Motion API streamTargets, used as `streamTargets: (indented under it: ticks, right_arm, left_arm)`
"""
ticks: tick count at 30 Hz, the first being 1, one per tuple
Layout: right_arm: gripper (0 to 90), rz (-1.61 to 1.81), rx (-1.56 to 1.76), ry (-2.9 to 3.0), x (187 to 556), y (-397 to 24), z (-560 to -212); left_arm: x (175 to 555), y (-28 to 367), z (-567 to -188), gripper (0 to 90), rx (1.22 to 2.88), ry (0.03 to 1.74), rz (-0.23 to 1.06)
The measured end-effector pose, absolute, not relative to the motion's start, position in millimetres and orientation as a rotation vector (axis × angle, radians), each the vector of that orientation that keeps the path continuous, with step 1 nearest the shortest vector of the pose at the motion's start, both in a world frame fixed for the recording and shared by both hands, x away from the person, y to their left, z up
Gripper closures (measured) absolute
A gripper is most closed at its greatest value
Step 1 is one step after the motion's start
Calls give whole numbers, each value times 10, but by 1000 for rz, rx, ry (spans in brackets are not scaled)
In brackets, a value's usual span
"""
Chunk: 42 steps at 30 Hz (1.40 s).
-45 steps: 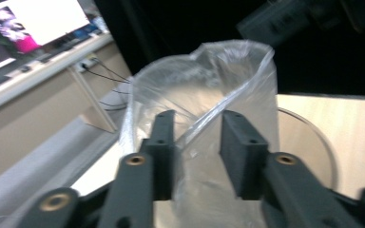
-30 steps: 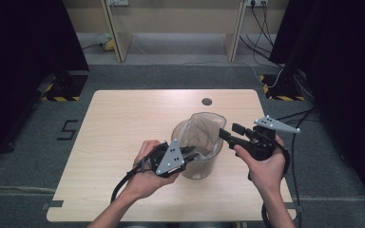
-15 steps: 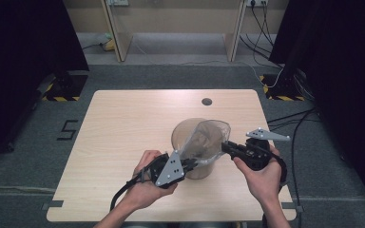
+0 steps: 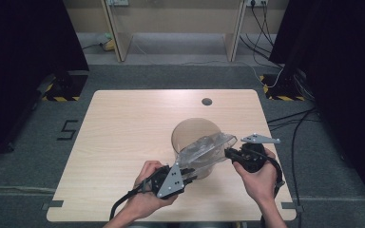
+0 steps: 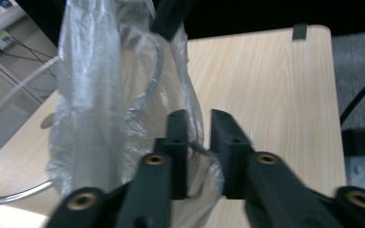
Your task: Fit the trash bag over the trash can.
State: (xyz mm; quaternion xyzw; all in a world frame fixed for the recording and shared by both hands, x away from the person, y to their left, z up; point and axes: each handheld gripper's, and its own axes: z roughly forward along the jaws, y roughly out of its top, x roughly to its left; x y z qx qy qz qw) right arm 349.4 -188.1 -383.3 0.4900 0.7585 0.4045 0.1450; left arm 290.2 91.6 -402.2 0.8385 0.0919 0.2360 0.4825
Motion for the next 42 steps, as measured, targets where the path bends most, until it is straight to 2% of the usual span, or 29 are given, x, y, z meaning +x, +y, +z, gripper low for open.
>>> streamTargets:
  ticks: [6,13,15,23,27,32,37,42]
  right_arm:
    - [835,1146,1396,2180,3497,-1848,-3862]
    - [832,1134,1389,2176,3480,-1827,-3881]
    - [831,1128,1377,2180,3469,-1819,-3878]
    - [826,1130,1377,2176,3473,-1823,-3878]
    - [823,1139,1381,2166,3464,-1829,-3899]
    - [808,1140,1384,2166,3480,-1851,-3943]
    - [779,1144,1388,2149,3535,-1853,-3963]
    - [720,1136,1386,2154,3594,-1848,-3979]
  left_arm:
    - [2778,1106,-3823,666,1903,261,626]
    - [2784,1226,-3679,605,1728,403,724]
    - [2787,1242,-3663,551,1665,434,705]
    - [2880,1195,-3722,518,1754,517,674]
    - [2981,1150,-3916,587,1866,615,574]
    - [3069,1229,-4127,653,1916,652,584]
    - [3218,1319,-4164,722,1906,671,629]
    - [3320,1381,-4166,739,1888,698,634]
